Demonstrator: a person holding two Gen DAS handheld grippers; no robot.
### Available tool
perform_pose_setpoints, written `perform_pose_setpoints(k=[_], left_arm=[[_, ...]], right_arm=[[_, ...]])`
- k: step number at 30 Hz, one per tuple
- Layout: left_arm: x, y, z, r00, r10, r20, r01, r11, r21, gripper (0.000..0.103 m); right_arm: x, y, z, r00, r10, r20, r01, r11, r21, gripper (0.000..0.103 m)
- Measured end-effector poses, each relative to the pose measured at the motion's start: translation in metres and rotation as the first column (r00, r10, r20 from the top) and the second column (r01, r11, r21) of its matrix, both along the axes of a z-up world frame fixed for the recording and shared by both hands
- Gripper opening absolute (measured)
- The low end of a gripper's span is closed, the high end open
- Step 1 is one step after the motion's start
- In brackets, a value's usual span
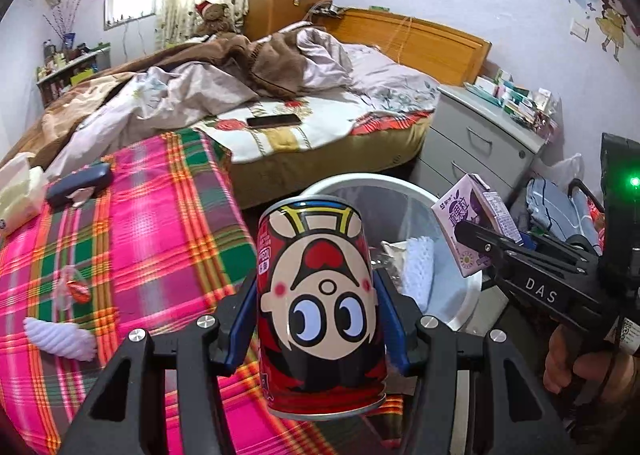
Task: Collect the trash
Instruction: 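Carry the red can and milk carton over the white bin and open both tools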
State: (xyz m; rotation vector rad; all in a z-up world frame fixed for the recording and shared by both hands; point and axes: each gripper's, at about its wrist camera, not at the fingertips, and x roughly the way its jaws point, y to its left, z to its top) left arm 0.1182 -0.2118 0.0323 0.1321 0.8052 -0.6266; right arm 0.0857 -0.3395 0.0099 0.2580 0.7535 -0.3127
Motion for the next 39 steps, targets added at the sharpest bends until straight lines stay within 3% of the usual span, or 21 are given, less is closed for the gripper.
perform_pose_setpoints(k=[12, 18, 21, 22, 23, 25, 39], left_arm=[[0.01, -0.042, -0.025, 0.997, -0.045, -0.061, 0.048, 0.998, 0.042, 0.057], [0.013, -0.049, -0.024, 0.998, -0.045, -0.053, 0.047, 0.998, 0.034, 0.057], [0.014, -0.049, -0.024, 0.998, -0.042, -0.046, 0.043, 0.998, 0.04, 0.065], [0.016, -0.048, -0.024, 0.998, -0.038, -0.051, 0.04, 0.999, 0.035, 0.067], [0.016, -0.046, -0.024, 0.998, -0.036, -0.056, 0.038, 0.999, 0.023, 0.068], [0.016, -0.044, -0.023, 0.998, -0.035, -0.057, 0.036, 0.999, 0.011, 0.068], [0.006, -0.016, -0.01, 1.0, 0.006, -0.031, -0.006, 1.0, -0.008, 0.071]], right_arm=[[0.006, -0.03, -0.024, 0.995, -0.049, -0.09, 0.049, 0.999, -0.006, 0.04], [0.012, -0.034, -0.028, 0.993, -0.046, -0.112, 0.044, 0.999, -0.024, 0.04], [0.011, -0.035, -0.028, 0.993, -0.043, -0.108, 0.04, 0.999, -0.028, 0.04], [0.009, -0.035, -0.026, 0.994, -0.043, -0.098, 0.04, 0.999, -0.03, 0.044], [0.008, -0.034, -0.024, 0.995, -0.042, -0.09, 0.039, 0.999, -0.031, 0.055], [0.007, -0.033, -0.022, 0.996, -0.038, -0.075, 0.036, 0.999, -0.032, 0.063], [0.004, -0.019, -0.013, 0.998, -0.035, -0.053, 0.033, 0.999, -0.032, 0.063]])
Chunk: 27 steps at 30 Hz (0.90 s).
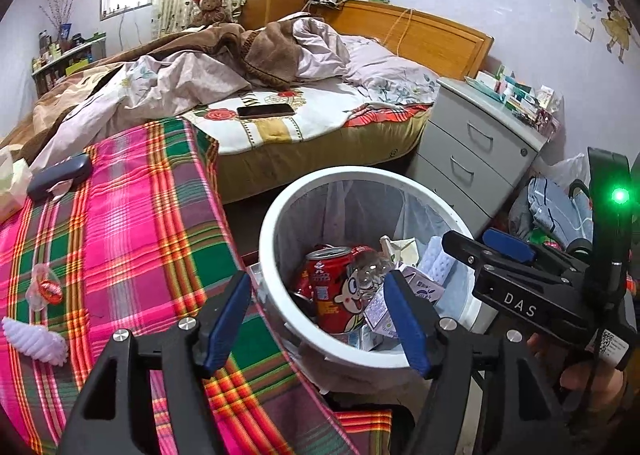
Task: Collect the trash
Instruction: 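Carry the red can and milk carton over the white bin and open both tools, then move both tools back over the plaid cloth toward the foam sleeve and plastic cup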
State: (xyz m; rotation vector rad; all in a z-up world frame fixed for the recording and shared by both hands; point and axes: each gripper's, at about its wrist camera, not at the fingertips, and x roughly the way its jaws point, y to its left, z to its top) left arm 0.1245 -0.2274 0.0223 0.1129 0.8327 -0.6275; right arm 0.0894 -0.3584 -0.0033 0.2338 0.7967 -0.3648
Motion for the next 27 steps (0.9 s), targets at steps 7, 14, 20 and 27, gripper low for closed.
perform_pose_setpoints(k=[7, 14, 20, 27], left_arm=[[-0.005, 0.026, 0.006, 0.998, 0.048, 0.03, -0.048, 0.999, 0.002, 0.072], [-0.006, 0.063, 0.005, 0.99, 0.13, 0.047, -0.13, 0.991, 0.011, 0.074], [-0.003, 0.101, 0.0, 0.977, 0.21, 0.041, -0.21, 0.978, 0.002, 0.075], [0.005, 0.153, -0.01, 0.943, 0.333, 0.015, -0.333, 0.943, 0.002, 0.075]], right_arm=[[0.001, 0.016, 0.004, 0.999, 0.029, 0.02, -0.029, 1.0, -0.003, 0.063], [0.008, 0.041, 0.006, 0.996, 0.082, 0.042, -0.082, 0.997, -0.006, 0.063], [0.018, 0.068, 0.003, 0.987, 0.155, 0.05, -0.155, 0.988, -0.001, 0.063], [0.035, 0.098, -0.001, 0.972, 0.232, 0.046, -0.233, 0.973, 0.006, 0.063]])
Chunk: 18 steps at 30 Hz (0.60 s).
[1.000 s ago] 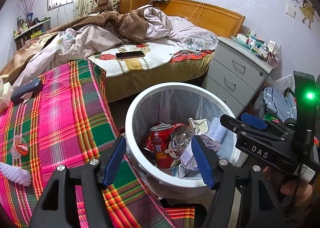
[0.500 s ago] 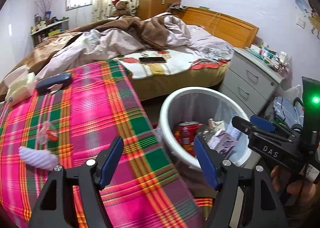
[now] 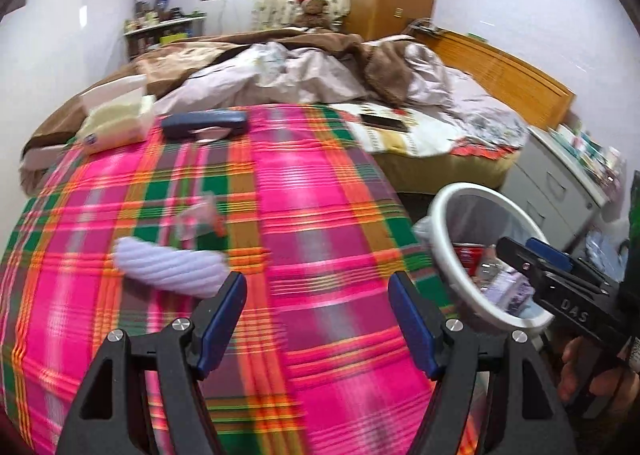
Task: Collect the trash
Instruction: 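Move both tools back over the plaid cloth toward the foam sleeve and plastic cup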
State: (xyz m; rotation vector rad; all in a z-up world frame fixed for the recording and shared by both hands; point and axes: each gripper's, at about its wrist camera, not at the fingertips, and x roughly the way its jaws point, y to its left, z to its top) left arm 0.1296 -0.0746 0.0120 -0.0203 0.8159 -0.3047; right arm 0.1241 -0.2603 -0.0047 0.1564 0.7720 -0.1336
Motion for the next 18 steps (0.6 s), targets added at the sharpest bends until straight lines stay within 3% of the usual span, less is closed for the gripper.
perform_pose_setpoints(k=[13, 18], left_arm=[[0.024, 0.074, -0.027, 0.975, 0.206, -0.086, -0.21, 0.977, -0.037, 0.076], [0.039, 0.086, -0.035, 0.965, 0.23, -0.125, -0.244, 0.964, -0.106, 0.078]], right_arm=[[0.033, 0.047, -0.009, 0.992, 0.128, -0.021, -0.128, 0.992, -0.004, 0.063], [0.045, 0.059, -0.012, 0.986, 0.161, -0.036, -0.162, 0.987, -0.017, 0.063]])
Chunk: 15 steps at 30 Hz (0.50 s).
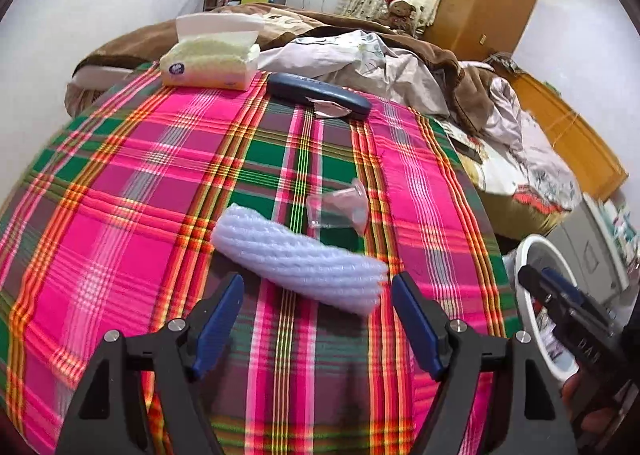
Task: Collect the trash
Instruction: 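Move both tools back over the plaid cloth toward the foam sleeve and plastic cup, then grasp the white foam sleeve with the left tool while the right tool grasps the clear cup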
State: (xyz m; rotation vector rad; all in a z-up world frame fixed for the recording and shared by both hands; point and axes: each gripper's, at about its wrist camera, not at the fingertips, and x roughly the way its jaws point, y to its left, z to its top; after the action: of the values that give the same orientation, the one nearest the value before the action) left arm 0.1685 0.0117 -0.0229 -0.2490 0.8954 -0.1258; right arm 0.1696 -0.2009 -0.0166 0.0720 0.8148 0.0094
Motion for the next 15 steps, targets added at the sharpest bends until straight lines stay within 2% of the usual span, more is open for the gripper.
perform_pose_setpoints(k=[7, 13, 15], left_arm=[[0.03, 0.005, -0.02, 0.996, 0.048, -0.076, -0.051, 0.998, -0.038, 0.078], [0.041, 0.006, -0.025, 0.996, 0.049, -0.079, -0.053, 0.997, -0.047, 0.08], [0.044, 0.007, -0.024, 0.996, 0.054, -0.077, -0.056, 0.998, -0.024, 0.08]], right_arm=[[0.017, 0.012, -0.001, 0.999, 0.029, -0.012, -0.029, 1.0, -0.005, 0.063], [0.027, 0.021, -0.004, 0.999, 0.046, -0.024, -0.046, 0.999, -0.016, 0.063], [0.029, 0.025, -0.004, 0.998, 0.051, -0.028, -0.051, 0.999, -0.011, 0.063]])
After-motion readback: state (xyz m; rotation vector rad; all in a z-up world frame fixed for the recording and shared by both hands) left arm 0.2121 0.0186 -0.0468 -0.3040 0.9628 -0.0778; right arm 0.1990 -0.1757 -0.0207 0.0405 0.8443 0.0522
